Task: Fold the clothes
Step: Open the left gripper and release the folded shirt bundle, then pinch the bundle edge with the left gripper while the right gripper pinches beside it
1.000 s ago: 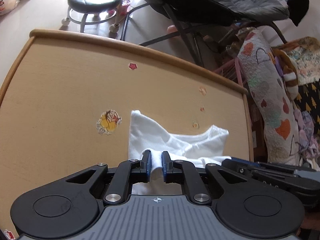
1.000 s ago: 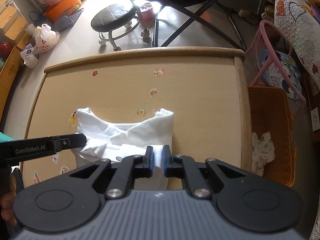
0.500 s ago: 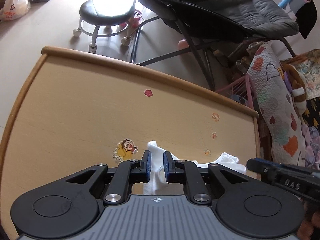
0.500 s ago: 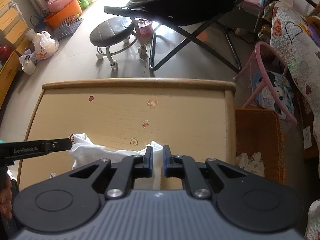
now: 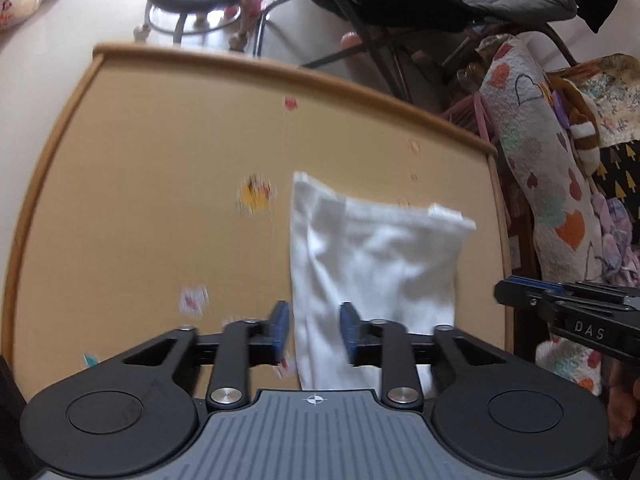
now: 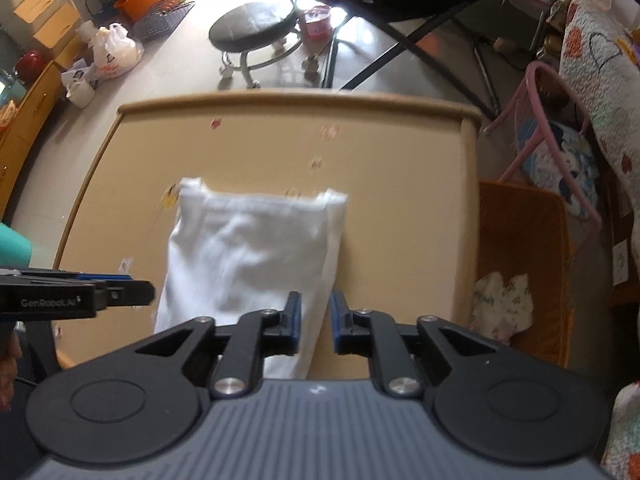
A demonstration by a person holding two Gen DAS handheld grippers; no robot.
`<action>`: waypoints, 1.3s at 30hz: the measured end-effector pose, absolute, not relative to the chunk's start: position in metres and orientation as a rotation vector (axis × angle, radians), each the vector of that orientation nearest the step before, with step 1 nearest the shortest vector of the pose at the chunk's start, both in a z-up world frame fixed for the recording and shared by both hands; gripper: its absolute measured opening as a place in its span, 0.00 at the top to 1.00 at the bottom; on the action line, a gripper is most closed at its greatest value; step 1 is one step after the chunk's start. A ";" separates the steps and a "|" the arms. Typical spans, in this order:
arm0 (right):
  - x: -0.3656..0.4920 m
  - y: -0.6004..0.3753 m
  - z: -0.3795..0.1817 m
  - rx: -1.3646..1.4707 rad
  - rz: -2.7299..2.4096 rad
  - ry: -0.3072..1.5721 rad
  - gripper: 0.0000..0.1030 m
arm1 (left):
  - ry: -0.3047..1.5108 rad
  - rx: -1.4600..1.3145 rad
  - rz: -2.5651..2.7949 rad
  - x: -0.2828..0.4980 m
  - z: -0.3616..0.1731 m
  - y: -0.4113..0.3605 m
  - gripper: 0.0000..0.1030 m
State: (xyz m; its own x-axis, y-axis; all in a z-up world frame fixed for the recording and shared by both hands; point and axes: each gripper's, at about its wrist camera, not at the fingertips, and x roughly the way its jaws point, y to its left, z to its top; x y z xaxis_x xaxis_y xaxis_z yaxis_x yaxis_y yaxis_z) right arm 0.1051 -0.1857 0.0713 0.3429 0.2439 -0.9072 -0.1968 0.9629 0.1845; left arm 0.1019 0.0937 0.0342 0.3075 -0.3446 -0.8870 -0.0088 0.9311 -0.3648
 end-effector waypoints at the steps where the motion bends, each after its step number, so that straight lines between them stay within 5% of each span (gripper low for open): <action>1: 0.100 -0.185 0.068 0.050 0.291 1.194 0.81 | 1.249 -0.338 -0.227 0.095 0.031 0.094 0.66; 10: 0.060 -0.172 0.055 -0.004 0.422 1.211 0.80 | 1.280 -0.340 -0.257 0.053 0.011 0.090 0.65; 28: 0.039 -0.122 0.060 -0.772 0.937 1.088 0.75 | 1.208 0.515 -0.928 0.056 0.026 0.033 0.66; 39: 0.039 -0.119 0.040 -0.835 1.029 1.073 0.71 | 1.110 0.744 -1.064 0.059 0.008 0.000 0.66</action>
